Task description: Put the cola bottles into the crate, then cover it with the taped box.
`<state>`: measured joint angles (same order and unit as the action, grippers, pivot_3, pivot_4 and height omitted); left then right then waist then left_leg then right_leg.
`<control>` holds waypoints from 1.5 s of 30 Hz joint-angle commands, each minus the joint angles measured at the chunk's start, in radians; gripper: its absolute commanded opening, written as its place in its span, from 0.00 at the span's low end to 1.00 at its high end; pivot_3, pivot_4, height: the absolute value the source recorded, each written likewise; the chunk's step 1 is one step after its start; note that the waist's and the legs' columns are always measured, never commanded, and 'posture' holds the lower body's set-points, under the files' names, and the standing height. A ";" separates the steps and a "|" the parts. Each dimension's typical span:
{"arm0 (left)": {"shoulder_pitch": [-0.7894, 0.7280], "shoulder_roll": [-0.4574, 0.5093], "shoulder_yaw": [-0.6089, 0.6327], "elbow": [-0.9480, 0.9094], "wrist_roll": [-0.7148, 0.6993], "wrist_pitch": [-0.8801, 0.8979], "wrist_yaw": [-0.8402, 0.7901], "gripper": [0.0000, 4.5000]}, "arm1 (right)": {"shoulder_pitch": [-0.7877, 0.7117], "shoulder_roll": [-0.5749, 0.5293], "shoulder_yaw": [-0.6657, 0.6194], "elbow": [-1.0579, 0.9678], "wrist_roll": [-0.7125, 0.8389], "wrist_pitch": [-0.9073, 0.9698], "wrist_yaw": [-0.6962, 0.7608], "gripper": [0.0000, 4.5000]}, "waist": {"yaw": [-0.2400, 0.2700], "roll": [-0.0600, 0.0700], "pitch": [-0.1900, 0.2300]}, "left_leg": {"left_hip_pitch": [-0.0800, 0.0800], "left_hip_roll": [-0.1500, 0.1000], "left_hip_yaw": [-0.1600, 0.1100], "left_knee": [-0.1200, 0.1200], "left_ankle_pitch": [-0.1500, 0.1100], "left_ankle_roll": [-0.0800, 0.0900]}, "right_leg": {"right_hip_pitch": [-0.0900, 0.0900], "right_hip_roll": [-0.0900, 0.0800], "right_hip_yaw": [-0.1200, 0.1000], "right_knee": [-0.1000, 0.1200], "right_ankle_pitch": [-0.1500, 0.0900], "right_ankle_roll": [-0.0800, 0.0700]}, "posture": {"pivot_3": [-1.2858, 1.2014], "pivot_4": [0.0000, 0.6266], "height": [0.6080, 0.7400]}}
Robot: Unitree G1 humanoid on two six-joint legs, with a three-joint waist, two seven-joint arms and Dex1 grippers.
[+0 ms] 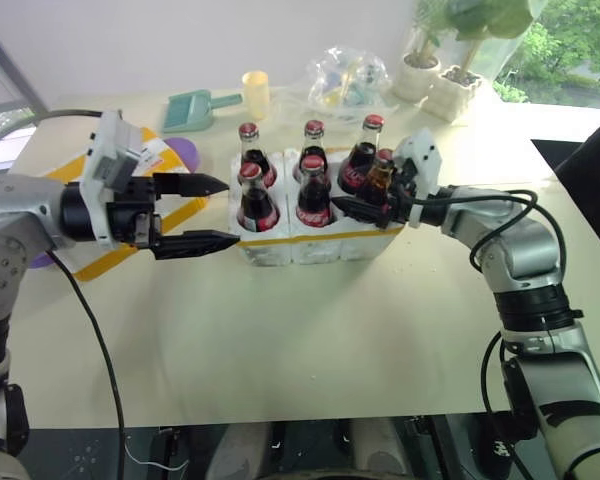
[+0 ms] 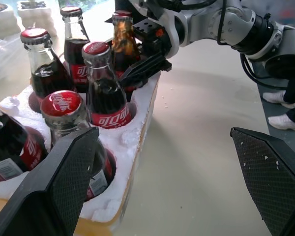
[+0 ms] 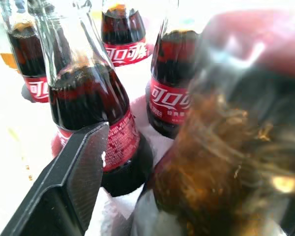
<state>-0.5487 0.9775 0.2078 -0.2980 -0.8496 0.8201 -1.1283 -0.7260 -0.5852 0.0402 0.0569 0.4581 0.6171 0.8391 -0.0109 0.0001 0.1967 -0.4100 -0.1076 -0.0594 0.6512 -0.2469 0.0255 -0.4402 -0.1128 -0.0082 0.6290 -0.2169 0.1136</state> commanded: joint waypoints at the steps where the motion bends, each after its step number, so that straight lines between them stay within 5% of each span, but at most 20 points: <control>1: 0.035 0.037 0.079 -0.041 -0.020 0.009 0.017 1.00 | -0.047 -0.094 -0.143 -0.103 0.149 0.114 0.082 0.98 | 0.000 0.000 0.000 | 0.000 0.000 0.000 0.000 0.000 0.000 | 0.000 0.000 0.000 0.000 0.000 0.000 | 0.52 0.24 1.00; 7: 0.158 0.074 0.214 -0.105 -0.038 0.036 0.070 1.00 | -0.049 -0.310 -0.332 -0.162 0.372 0.266 0.257 0.98 | 0.000 0.000 0.000 | 0.000 0.001 0.000 -0.001 -0.002 0.002 | 0.000 -0.001 0.000 -0.001 0.000 0.000 | 0.52 0.24 1.00; 13: 0.335 0.106 0.421 -0.149 0.055 0.040 0.164 1.00 | -0.076 -0.450 -0.376 -0.029 0.396 0.286 0.365 0.98 | -0.004 0.000 0.000 | 0.001 0.002 0.001 0.000 -0.002 0.003 | 0.001 -0.003 0.000 -0.001 0.000 0.000 | 0.52 0.24 1.00; 20: 0.858 0.140 0.596 -0.095 0.691 -0.366 0.206 1.00 | -0.032 -0.445 -0.340 -0.071 0.400 0.242 0.456 0.98 | -0.005 0.000 0.000 | 0.000 0.002 0.005 -0.004 -0.002 0.003 | -0.002 -0.004 0.002 -0.003 0.000 -0.001 | 0.52 0.24 1.00; 24: 0.947 0.113 0.588 0.005 0.853 -0.501 0.294 1.00 | -0.038 -0.432 -0.321 -0.071 0.391 0.230 0.463 0.98 | 0.013 0.000 -0.001 | 0.000 0.002 0.004 -0.004 -0.004 0.001 | 0.000 -0.005 0.001 -0.006 -0.002 -0.004 | 0.52 0.24 1.00; 32: 0.823 0.088 0.366 0.308 1.105 -0.768 0.617 1.00 | -0.058 -0.417 -0.312 -0.071 0.391 0.236 0.442 0.98 | 0.025 -0.001 -0.001 | -0.001 0.002 0.005 -0.004 -0.005 0.002 | 0.000 -0.005 0.001 -0.012 0.000 -0.001 | 0.52 0.24 1.00; 45: 0.550 0.068 0.078 0.713 1.197 -0.987 0.813 1.00 | -0.051 -0.441 -0.347 -0.099 0.417 0.256 0.405 0.98 | 0.021 -0.001 -0.001 | -0.002 0.002 0.005 -0.003 -0.004 0.004 | -0.002 -0.005 0.001 -0.007 0.001 0.000 | 0.52 0.24 1.00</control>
<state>0.0305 1.0373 0.2950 0.3829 0.3318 -0.1361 -0.3490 -0.7636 -1.0037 -0.2646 -0.0145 0.8494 0.8698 1.2449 0.0100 -0.0012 0.1952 -0.4118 -0.1061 -0.0543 0.6482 -0.2513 0.0293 -0.4423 -0.1177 -0.0072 0.6229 -0.2158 0.1137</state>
